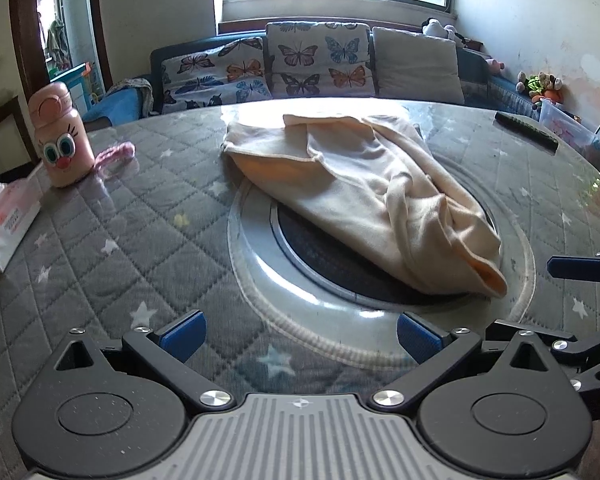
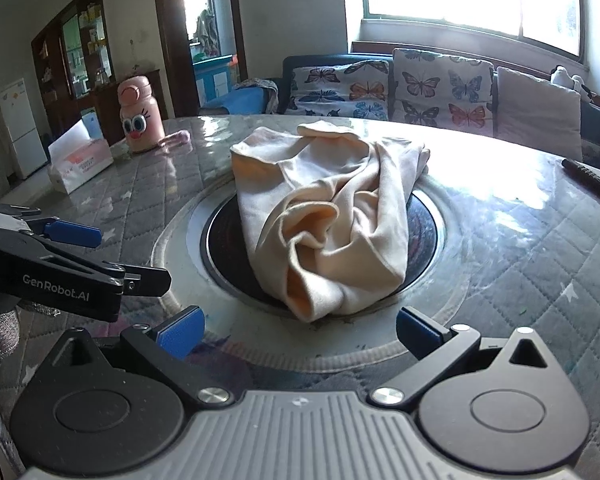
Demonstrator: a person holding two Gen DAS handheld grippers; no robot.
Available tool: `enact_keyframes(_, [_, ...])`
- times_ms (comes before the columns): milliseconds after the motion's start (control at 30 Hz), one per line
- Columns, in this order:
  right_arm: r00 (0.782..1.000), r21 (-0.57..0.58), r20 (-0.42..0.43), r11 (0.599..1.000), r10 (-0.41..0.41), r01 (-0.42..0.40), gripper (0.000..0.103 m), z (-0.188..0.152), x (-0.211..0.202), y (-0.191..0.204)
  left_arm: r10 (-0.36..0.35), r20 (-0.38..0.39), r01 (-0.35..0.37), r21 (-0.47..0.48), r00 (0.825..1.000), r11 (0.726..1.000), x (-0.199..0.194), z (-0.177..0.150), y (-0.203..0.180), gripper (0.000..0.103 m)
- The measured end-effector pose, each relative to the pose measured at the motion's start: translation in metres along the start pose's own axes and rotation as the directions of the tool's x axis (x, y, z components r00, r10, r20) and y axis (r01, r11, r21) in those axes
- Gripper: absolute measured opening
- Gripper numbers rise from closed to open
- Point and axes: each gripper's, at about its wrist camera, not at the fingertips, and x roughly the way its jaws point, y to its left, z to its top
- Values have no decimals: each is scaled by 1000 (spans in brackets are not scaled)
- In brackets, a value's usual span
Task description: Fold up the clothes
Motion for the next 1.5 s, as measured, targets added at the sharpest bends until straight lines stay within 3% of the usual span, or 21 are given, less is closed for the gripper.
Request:
enact_keyframes(267, [999, 35, 24, 999, -20, 19, 93, 16, 2, -20, -20, 35, 19, 40, 999, 999, 9, 31, -11, 102])
enact_keyframes(633, [999, 103, 31, 994, -35, 32, 75, 44, 23, -56, -109, 62, 101, 125, 992, 987, 50, 86, -42, 69])
enact_keyframes(867, [999, 147, 17, 989, -31, 28, 62, 58, 47, -81, -163, 5, 160, 181, 987, 970, 89, 98, -58, 61])
enact_keyframes(967, [1000, 168, 1, 986, -18, 18, 54, 61, 60, -90, -175, -32, 178, 174, 984, 969, 104, 97, -57, 41])
enact_keyframes(1033, [1000, 189, -13, 982, 2, 0, 50, 62, 70, -95, -195, -43, 200, 157, 980, 967, 108, 95, -53, 15])
enact_keyframes(1100, [1000, 209, -22, 978, 22, -17, 48, 62, 79, -98, -214, -38, 217, 151, 976, 964, 107, 93, -50, 9])
enact_keyframes(1167, [999, 228, -28, 973, 41, -33, 43, 62, 86, -101, -216, -18, 216, 146, 976, 965, 102, 92, -46, 8])
enact_keyframes(1367, [993, 278, -43, 956, 106, -90, 12, 57, 95, -105, -196, 53, 192, 75, 979, 978, 71, 92, -23, 7])
enact_keyframes(1500, [995, 284, -20, 954, 102, -92, 5, 53, 84, -102, -171, 94, 169, 31, 981, 985, 48, 88, -3, 6])
